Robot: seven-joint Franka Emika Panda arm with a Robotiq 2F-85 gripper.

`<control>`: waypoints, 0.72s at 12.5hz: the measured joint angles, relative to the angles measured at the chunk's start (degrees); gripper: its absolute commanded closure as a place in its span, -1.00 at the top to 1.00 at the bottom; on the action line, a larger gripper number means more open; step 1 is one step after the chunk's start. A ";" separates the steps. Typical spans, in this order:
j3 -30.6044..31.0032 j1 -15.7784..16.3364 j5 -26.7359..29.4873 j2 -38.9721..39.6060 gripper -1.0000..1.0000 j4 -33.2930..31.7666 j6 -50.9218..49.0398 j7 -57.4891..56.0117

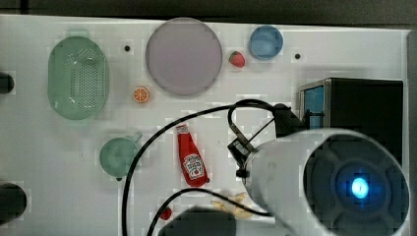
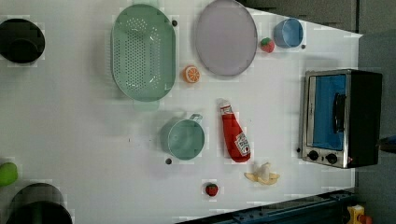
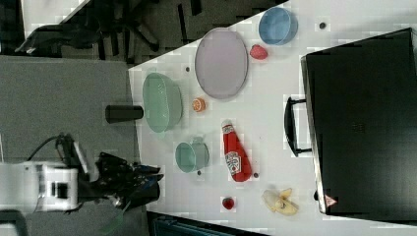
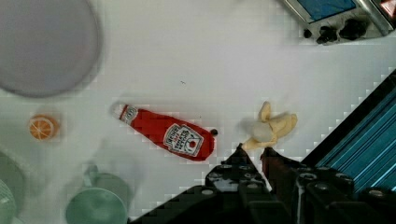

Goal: Flap open oven.

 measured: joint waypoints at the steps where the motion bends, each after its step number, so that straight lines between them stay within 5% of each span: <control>1: -1.36 0.34 -0.02 0.85 -0.65 0.00 0.08 -3.87; 9: -13.59 -0.56 -1.83 9.29 -0.65 -1.06 16.23 -41.05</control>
